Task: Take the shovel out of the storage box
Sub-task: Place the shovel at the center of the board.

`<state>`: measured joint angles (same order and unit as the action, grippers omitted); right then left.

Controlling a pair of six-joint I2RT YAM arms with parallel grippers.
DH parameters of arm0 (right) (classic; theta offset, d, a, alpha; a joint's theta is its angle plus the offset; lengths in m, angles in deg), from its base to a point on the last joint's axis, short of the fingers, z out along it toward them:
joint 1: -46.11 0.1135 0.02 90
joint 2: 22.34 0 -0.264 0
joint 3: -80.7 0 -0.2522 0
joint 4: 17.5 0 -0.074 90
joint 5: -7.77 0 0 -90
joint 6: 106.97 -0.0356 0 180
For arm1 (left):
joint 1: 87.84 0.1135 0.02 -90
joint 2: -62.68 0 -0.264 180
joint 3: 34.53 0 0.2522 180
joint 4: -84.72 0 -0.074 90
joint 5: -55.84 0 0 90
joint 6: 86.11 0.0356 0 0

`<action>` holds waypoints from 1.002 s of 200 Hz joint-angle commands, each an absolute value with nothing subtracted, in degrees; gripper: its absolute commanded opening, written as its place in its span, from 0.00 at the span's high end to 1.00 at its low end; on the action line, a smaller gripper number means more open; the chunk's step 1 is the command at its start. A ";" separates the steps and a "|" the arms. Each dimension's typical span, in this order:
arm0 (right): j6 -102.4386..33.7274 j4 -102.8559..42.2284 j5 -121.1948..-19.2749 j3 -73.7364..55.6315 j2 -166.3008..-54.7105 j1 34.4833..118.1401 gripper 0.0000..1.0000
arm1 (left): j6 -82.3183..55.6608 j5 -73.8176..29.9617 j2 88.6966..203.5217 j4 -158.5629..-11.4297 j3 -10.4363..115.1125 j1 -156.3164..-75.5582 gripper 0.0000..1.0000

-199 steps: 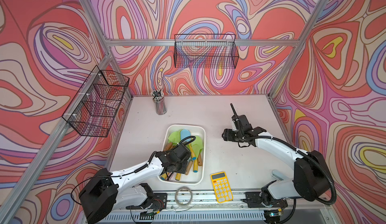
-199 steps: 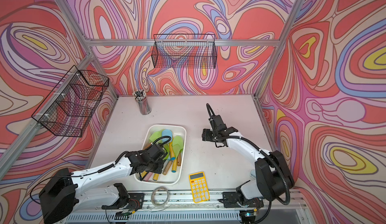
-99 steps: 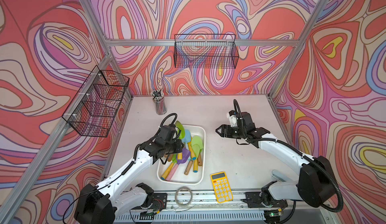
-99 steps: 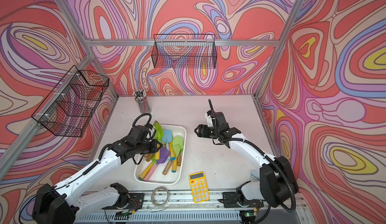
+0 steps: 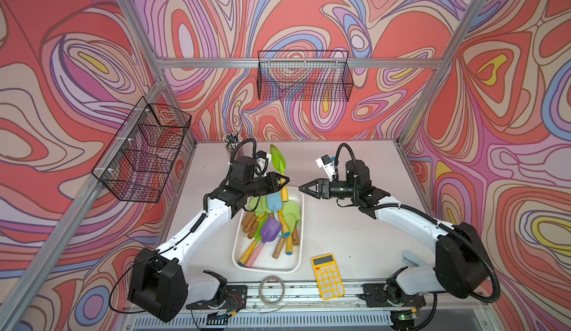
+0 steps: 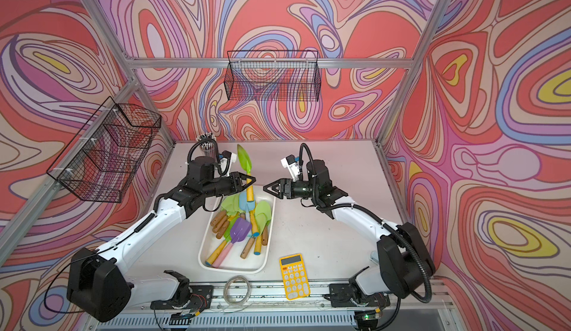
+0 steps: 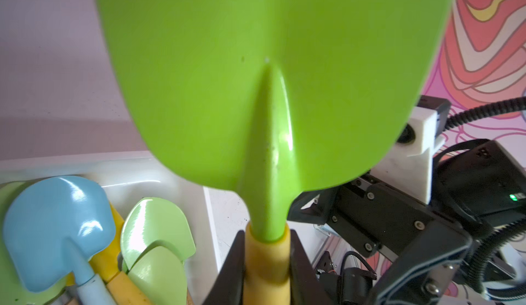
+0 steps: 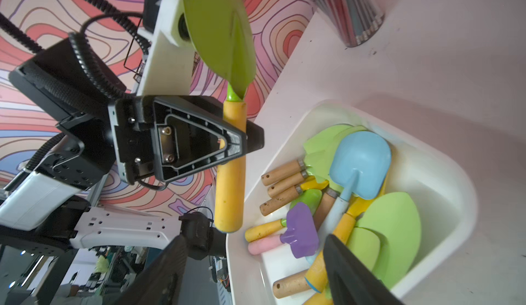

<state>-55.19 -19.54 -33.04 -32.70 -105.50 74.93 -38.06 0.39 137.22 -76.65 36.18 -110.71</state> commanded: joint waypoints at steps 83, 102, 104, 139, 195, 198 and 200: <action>-72.33 12.24 -22.55 -34.38 -110.14 78.01 0.30 | -50.61 14.51 138.92 -98.14 32.39 -110.47 1.00; -74.78 16.04 -22.14 -34.65 -111.34 78.00 0.34 | -54.05 16.50 139.03 -104.09 30.65 -110.44 1.00; -75.11 16.55 -22.06 -34.70 -111.54 77.99 0.34 | -54.28 16.65 139.05 -104.58 30.54 -110.50 1.00; -81.39 25.81 -20.61 -34.58 -114.27 78.01 0.42 | -55.91 18.72 139.06 -107.76 29.47 -110.61 1.00; -84.20 29.39 -19.70 -34.49 -115.86 78.01 0.58 | -58.37 19.69 140.00 -112.26 28.83 -110.63 1.00; -84.23 29.29 -19.66 -34.49 -115.93 78.01 0.58 | -58.54 19.72 140.13 -112.53 28.74 -110.66 1.00; -84.22 29.20 -19.66 -34.48 -115.94 78.01 0.58 | -58.65 19.72 140.18 -112.67 28.77 -110.62 1.00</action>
<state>-81.68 23.87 -21.13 -34.47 -115.38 77.92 -56.47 18.59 138.99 -107.27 29.58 -110.71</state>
